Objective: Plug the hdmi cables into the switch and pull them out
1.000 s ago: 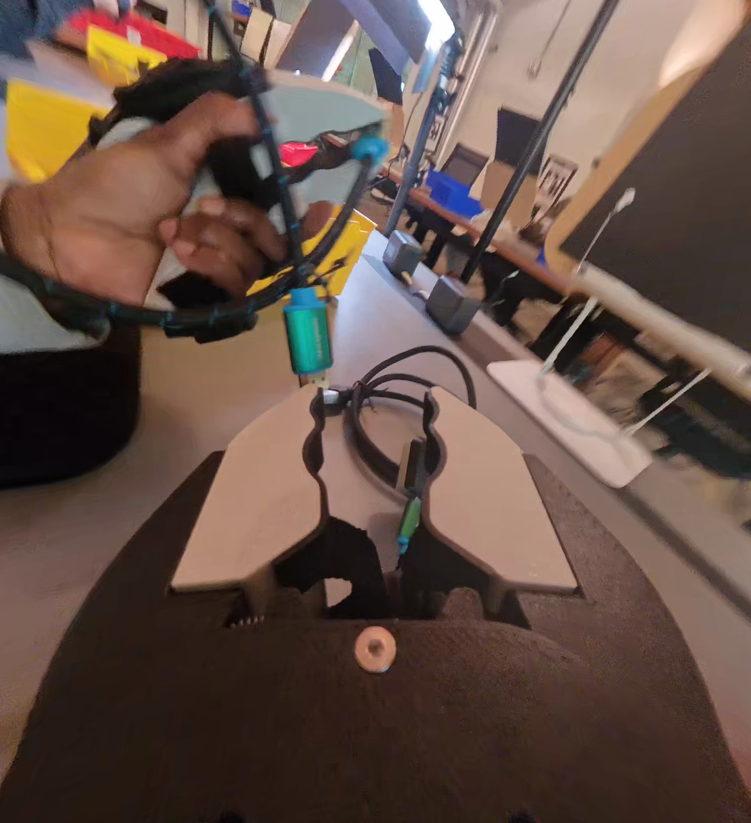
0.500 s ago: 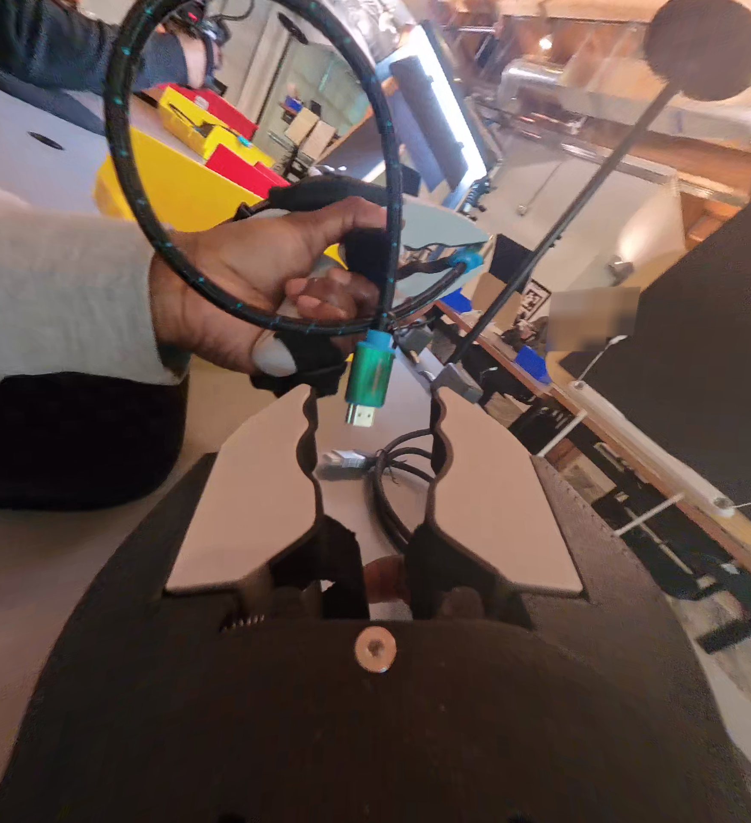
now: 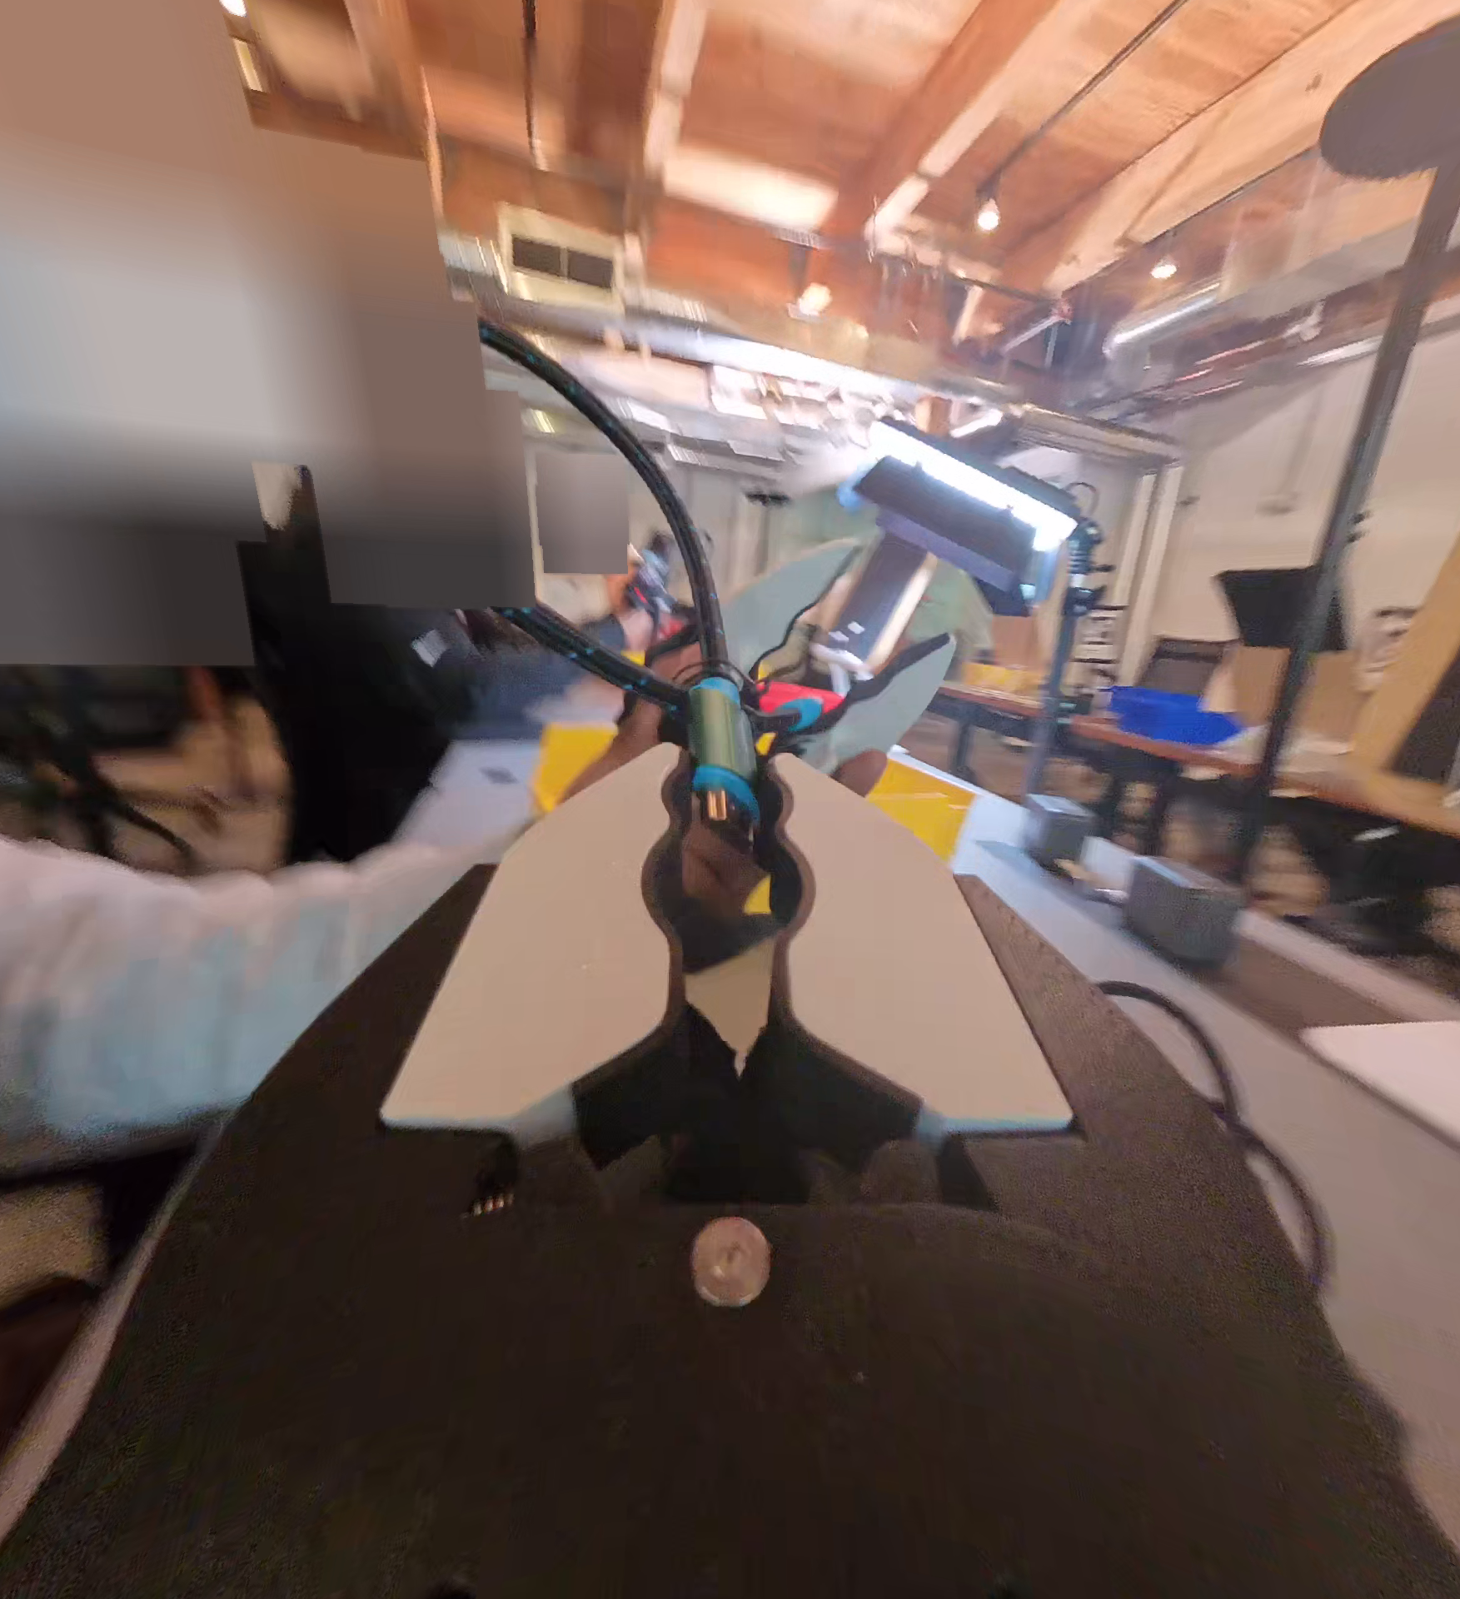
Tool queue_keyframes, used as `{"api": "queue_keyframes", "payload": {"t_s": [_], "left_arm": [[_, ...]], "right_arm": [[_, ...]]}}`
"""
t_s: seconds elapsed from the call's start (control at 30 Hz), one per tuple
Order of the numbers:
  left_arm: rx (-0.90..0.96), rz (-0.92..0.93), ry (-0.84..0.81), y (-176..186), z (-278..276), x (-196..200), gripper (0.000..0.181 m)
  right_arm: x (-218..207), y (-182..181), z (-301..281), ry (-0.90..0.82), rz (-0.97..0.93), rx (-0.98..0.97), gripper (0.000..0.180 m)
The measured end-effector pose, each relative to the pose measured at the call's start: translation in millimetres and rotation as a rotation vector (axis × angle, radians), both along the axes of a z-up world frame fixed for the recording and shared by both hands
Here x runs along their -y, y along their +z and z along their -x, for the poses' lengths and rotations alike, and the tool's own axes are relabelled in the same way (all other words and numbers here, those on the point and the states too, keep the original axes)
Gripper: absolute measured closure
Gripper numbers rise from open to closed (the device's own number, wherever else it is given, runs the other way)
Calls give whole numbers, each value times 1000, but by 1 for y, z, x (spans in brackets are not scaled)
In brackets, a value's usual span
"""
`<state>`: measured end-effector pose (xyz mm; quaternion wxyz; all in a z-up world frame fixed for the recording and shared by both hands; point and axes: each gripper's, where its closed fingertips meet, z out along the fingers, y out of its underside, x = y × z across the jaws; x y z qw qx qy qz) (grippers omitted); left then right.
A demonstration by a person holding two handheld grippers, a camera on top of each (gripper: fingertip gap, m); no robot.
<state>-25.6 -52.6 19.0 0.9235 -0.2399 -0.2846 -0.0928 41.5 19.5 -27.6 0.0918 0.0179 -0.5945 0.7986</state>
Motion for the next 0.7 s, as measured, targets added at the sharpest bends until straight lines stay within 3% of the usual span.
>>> {"api": "queue_keyframes", "payload": {"t_s": [0.1,0.2,0.3,0.4,0.47,0.57,0.7], "left_arm": [[-163,148,10,11,-20,-15,130],[-315,475,48,2,-36,-43,128],[-444,734,86,-16,-47,-62,122],[-489,892,72,-34,-52,-75,129],[-475,947,-7,-45,-56,-84,141],[-422,954,-186,-59,-64,-98,141],[-459,1009,-242,-77,-72,-118,155]], "right_arm": [[-27,20,12,164,148,239,166],[-47,30,27,242,267,399,168],[-58,34,36,277,343,480,168],[-62,36,39,279,359,487,169],[-64,36,39,273,357,472,169],[-62,36,36,276,331,449,169],[-52,32,27,308,276,436,168]]}}
